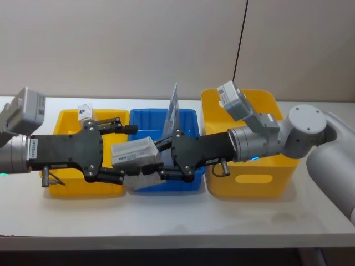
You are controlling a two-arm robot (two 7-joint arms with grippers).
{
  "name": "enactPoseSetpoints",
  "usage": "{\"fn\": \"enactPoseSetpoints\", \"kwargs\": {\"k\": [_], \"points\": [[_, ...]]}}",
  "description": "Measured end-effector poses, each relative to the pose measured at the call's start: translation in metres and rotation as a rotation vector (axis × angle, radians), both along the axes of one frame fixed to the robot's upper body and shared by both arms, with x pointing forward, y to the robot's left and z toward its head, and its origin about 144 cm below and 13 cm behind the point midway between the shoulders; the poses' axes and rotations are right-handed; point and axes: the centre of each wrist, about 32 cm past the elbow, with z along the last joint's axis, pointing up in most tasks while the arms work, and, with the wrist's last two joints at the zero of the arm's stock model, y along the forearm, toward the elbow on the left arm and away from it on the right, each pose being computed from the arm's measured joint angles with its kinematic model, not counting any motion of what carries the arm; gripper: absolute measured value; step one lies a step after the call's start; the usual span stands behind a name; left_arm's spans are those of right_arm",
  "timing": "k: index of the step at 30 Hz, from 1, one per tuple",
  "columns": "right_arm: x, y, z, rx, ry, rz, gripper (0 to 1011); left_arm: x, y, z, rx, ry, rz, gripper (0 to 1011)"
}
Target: Bimanual collaborative sorting of washing and personal care products
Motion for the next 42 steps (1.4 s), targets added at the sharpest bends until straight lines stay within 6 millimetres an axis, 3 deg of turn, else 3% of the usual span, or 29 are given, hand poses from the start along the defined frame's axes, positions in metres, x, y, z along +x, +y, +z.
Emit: {"fn": "enactPoseSetpoints", "kwargs": {"k": [7,23,42], "points": [[-0.002,-0.004,0.001,0.006,-0.003,-0.015,288,0.000,0.000,0.000,0.000,0.000,0.000,1001],[-0.014,-0.034,0.007,0.035,-0.015,-0.100,282,0.000,0.000,0.000,0.000,0.000,0.000,1001],[-0.049,-0.083,0.011,0.067,-0.039,-0.296,282,0.000,0.000,0.000,0.000,0.000,0.000,1001]]}}
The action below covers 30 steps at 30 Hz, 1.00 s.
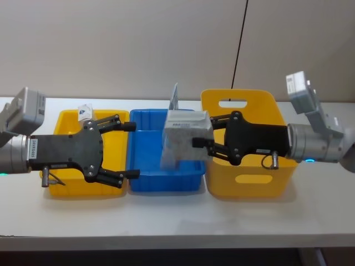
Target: Bimanual collaborative sorting of washing and personal care products
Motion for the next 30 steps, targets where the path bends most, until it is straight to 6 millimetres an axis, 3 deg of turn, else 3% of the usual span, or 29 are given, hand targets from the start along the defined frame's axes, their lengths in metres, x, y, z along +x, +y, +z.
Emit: {"fn": "enactPoseSetpoints", "kwargs": {"k": [15,30], "points": [[-0.029,-0.016,-0.007,0.036,-0.011,-0.224,281,0.000,0.000,0.000,0.000,0.000,0.000,1001],[-0.053,-0.015,-0.021,0.064,0.000,-0.465,282,0.000,0.000,0.000,0.000,0.000,0.000,1001]]}}
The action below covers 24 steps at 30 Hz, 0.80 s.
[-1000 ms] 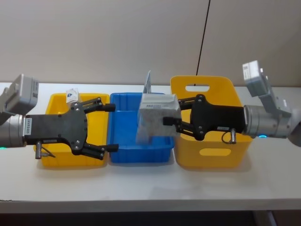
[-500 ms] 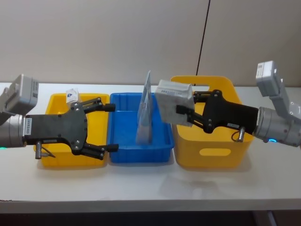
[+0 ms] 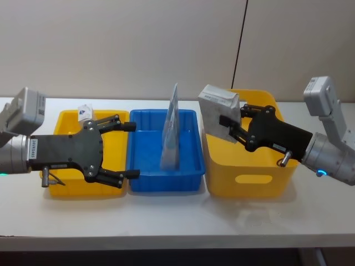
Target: Bimanual collaborative sorting of washing and personal care products
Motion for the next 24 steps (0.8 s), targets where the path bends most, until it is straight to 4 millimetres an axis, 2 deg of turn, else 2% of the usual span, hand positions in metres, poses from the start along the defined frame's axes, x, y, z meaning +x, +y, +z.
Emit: {"fn": "enactPoseSetpoints", "kwargs": {"k": [13,24], "points": [[-0.012,0.009,-0.013,0.020,0.009,-0.213,281,0.000,0.000,0.000,0.000,0.000,0.000,1001],[-0.010,0.014,-0.023,0.028,0.012,-0.403,282,0.000,0.000,0.000,0.000,0.000,0.000,1001]]}}
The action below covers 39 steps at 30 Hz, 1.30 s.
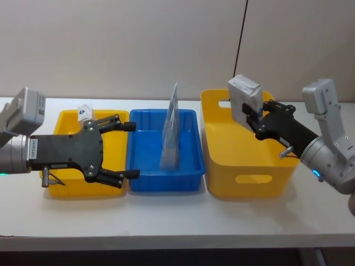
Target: Bimanual collaborative sorting of washing and personal care products
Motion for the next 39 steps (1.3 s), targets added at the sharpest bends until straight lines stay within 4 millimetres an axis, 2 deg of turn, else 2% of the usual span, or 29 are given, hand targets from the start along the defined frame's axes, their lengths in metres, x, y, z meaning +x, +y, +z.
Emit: {"fn": "enactPoseSetpoints", "kwargs": {"k": [15,29,39], "points": [[0.034,0.007,-0.008,-0.003,-0.004,-0.135,281,0.000,0.000,0.000,0.000,0.000,0.000,1001],[0.074,0.019,-0.007,0.005,0.005,-0.068,282,0.000,0.000,0.000,0.000,0.000,0.000,1001],[0.091,0.023,-0.007,0.009,0.015,-0.049,281,0.000,0.000,0.000,0.000,0.000,0.000,1001]]}}
